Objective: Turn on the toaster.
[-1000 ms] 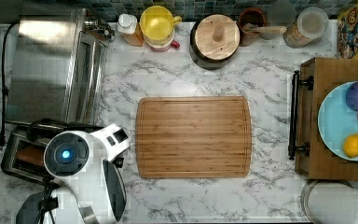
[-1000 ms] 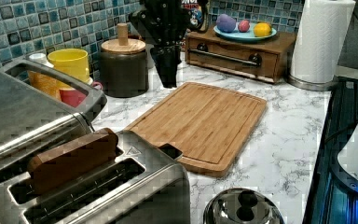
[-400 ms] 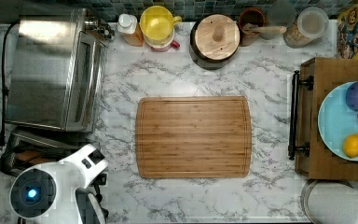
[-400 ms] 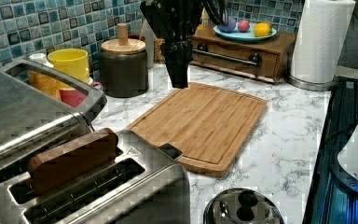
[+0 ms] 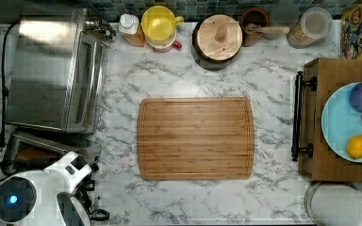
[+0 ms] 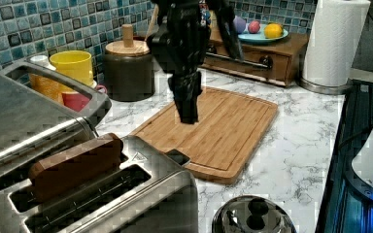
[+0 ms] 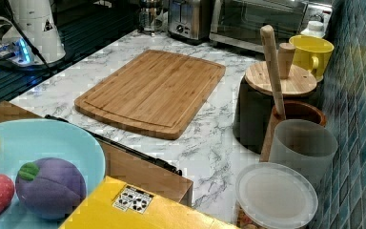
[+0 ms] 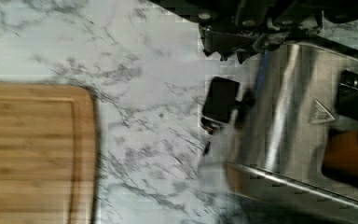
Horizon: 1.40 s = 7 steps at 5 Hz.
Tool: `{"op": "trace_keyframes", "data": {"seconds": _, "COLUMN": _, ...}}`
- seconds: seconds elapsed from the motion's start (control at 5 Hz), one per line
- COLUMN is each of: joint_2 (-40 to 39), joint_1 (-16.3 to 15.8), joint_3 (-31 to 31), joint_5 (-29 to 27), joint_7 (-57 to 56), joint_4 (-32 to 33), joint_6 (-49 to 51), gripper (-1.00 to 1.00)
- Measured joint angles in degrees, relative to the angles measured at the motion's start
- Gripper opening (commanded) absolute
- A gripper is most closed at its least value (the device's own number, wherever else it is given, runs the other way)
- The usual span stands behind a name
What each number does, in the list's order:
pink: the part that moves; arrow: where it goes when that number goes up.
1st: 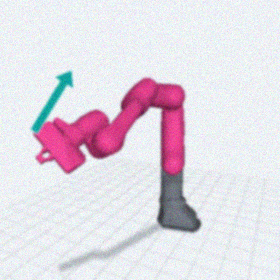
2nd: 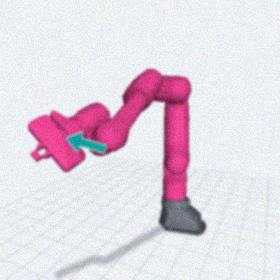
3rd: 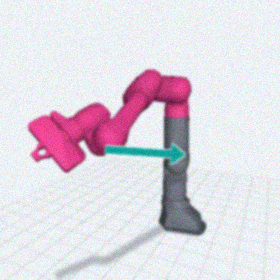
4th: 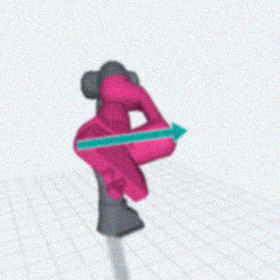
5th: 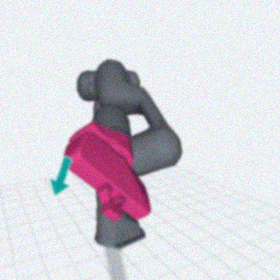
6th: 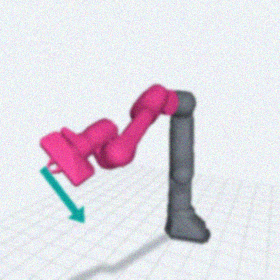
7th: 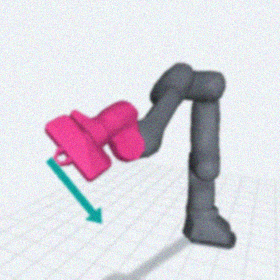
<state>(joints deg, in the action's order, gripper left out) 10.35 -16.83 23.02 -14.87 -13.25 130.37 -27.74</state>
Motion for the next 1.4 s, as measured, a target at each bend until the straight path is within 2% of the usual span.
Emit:
{"op": "trace_keyframes", "data": {"seconds": 0.2, "joint_2": -1.05, "joint_1": -0.04, "joint_3": 0.28, "joint_5": -1.83, "joint_7": 0.17, "joint_4": 1.68, "joint_6": -5.72, "gripper": -1.00}}
{"op": "trace_keyframes", "data": {"seconds": 0.8, "joint_2": -2.59, "joint_1": 0.66, "joint_3": -1.18, "joint_5": -1.93, "joint_7": 0.15, "joint_4": 3.36, "joint_6": -7.01, "gripper": -1.00}}
{"op": "trace_keyframes", "data": {"seconds": 1.4, "joint_2": -12.62, "joint_1": 1.24, "joint_3": -1.83, "joint_5": -1.45, "joint_7": 0.15, "joint_4": 2.57, "joint_6": -9.75, "gripper": -1.00}}
